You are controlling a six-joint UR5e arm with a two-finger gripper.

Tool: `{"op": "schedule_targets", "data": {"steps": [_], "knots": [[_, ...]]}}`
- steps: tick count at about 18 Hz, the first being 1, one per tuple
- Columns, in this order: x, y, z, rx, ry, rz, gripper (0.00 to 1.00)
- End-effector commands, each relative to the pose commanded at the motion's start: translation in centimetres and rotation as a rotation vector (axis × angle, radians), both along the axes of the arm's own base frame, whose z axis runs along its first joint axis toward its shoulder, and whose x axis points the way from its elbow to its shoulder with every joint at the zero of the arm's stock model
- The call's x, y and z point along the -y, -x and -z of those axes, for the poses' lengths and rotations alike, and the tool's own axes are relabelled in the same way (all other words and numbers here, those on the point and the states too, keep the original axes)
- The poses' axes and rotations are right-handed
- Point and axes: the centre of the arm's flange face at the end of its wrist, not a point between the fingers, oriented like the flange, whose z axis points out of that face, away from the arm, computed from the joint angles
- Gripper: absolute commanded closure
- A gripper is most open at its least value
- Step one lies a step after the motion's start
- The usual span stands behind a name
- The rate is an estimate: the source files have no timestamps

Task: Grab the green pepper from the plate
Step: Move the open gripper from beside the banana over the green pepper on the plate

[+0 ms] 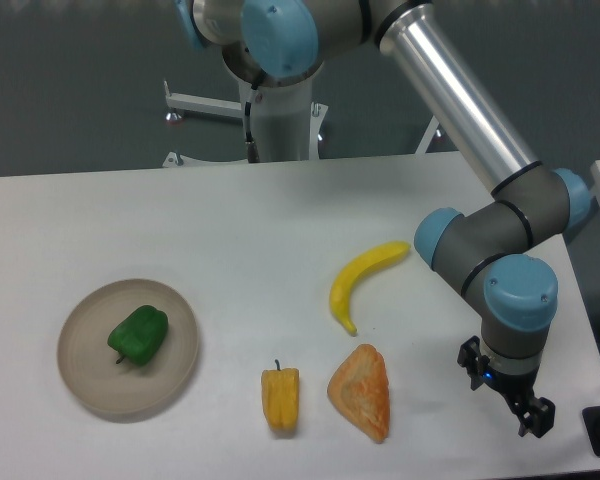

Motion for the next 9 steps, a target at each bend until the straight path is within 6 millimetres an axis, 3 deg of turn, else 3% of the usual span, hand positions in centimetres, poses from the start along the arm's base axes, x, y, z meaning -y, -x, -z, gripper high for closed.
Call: {"op": "schedule_targets", "data": {"steps": [6,9], "knots": [[0.1,-1.5,-0.7,0.020,-0.001,-0.018,0.00],[-0.1,-4.4,-1.6,0.040,-0.001,-0.038,0.00]]}}
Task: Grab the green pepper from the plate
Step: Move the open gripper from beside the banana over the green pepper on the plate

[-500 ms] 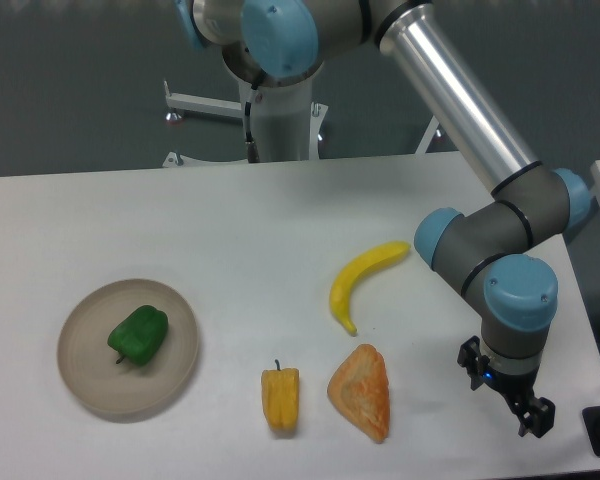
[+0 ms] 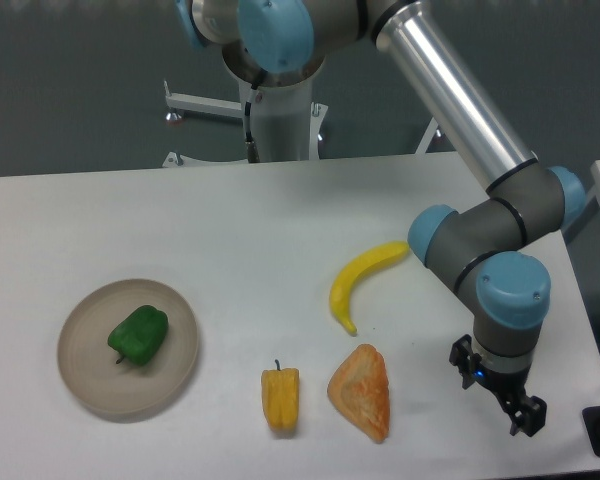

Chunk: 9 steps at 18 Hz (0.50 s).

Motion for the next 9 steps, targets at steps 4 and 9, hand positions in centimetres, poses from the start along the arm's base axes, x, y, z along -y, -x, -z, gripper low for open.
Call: {"op": "schedule_targets", "data": {"steps": [4,9], "knots": [[0.8,-4.6,-2.0,0.061,0.015,-0.055,0.00],[1.0,-12.9,-5.3,0.216,-0.038,-0.228,0.00]]}}
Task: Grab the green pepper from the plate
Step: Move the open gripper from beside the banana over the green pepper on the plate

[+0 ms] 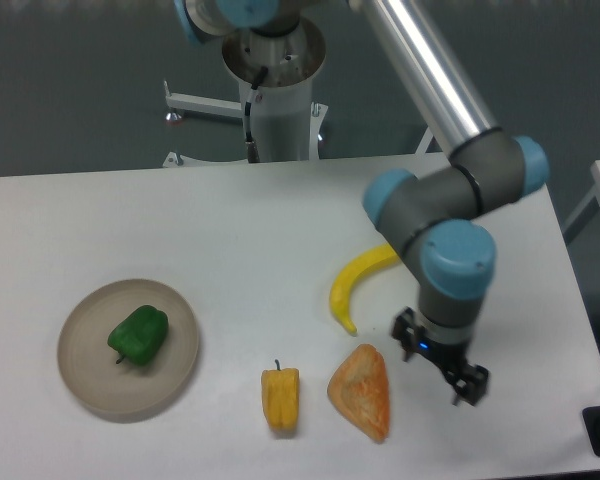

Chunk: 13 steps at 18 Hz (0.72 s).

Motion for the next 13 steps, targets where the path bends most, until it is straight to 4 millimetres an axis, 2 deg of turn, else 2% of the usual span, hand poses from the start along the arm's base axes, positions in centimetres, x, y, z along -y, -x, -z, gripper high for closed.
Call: {"op": "schedule_targets", "data": {"steps": [3,5,8,10,13], "knots": [[-0.2,-5.2,-0.5,0.078,-0.010,-0.105,0.00],[0.6,-8.2,-0.4,0.124,-0.014,-0.169,0.00],[1.0,-13.0,-1.7,0.174,-0.030,-0.243,0.00],[1.1,-16.0,-1.5,0.195,-0.015,-0.285,0.00],[0.3,-19.8,-0.9,0.209,-0.030,-0.334,0.00]]}}
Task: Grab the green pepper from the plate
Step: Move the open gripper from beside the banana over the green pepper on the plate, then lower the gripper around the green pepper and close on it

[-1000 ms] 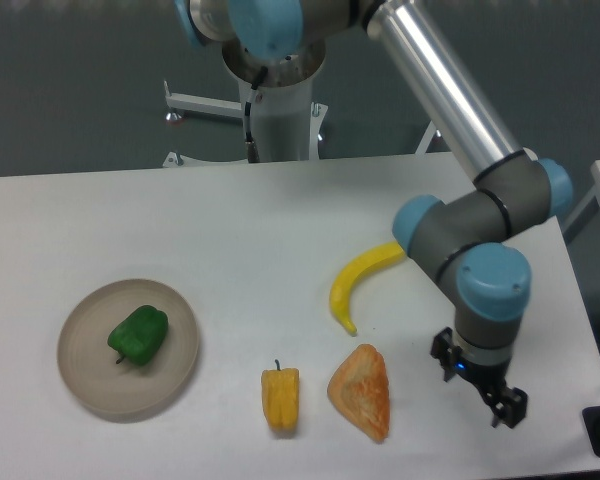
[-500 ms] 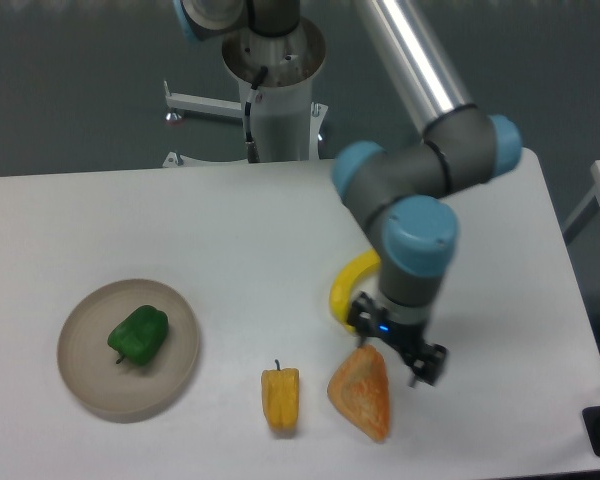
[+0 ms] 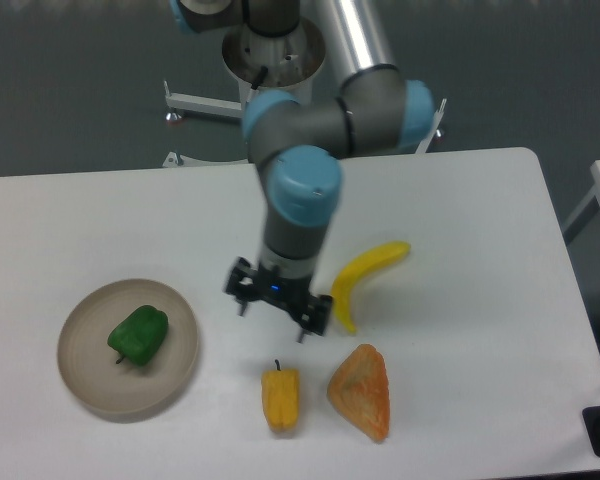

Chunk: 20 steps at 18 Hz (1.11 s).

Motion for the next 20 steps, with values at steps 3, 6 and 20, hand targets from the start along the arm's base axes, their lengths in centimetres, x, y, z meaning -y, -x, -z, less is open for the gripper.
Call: {"op": "schedule_targets", "data": {"steps": [3,6,20], "knots": [[-0.6,-3.7,2.4,0.006,-0.013,-0.012,0.00],[-0.4,-7.2,4.1,0.007,-0.017,0.022,0.00],[-1.8,-13.4,8.8,0.007,-0.006,0.114,0.00]]}}
